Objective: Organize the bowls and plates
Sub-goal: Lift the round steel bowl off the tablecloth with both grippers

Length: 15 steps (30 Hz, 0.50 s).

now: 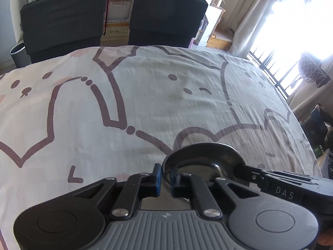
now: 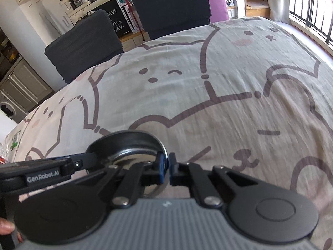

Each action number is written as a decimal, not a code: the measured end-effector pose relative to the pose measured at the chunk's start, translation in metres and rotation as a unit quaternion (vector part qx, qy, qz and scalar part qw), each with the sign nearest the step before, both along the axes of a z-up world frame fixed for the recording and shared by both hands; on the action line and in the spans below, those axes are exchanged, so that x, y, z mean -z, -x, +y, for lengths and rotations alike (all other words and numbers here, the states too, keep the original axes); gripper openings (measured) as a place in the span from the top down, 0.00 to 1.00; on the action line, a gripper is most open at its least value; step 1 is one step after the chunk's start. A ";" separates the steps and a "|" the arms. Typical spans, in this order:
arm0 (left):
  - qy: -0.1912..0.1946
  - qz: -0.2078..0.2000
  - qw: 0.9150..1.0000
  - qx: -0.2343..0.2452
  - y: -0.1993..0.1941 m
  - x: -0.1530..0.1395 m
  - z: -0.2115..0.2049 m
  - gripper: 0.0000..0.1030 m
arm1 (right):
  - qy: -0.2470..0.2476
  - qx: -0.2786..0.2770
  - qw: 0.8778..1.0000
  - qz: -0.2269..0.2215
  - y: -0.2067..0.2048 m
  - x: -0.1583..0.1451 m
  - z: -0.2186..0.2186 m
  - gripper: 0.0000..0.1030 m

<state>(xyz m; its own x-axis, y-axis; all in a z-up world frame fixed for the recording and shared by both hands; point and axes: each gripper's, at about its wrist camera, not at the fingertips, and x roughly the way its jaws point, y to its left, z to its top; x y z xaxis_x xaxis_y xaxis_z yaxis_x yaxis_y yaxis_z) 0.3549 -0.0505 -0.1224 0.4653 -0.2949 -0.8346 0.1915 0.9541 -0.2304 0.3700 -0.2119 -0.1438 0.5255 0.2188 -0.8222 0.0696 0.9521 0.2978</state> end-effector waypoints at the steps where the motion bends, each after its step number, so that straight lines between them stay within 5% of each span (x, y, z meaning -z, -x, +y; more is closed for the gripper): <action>1: -0.002 -0.003 1.000 -0.001 0.001 -0.001 -0.001 0.92 | -0.001 -0.003 1.000 0.002 0.000 0.000 0.000 0.94; 15: 0.032 -0.047 0.998 -0.017 0.043 -0.038 -0.004 0.93 | -0.008 -0.032 0.998 -0.047 0.033 -0.040 -0.015 0.94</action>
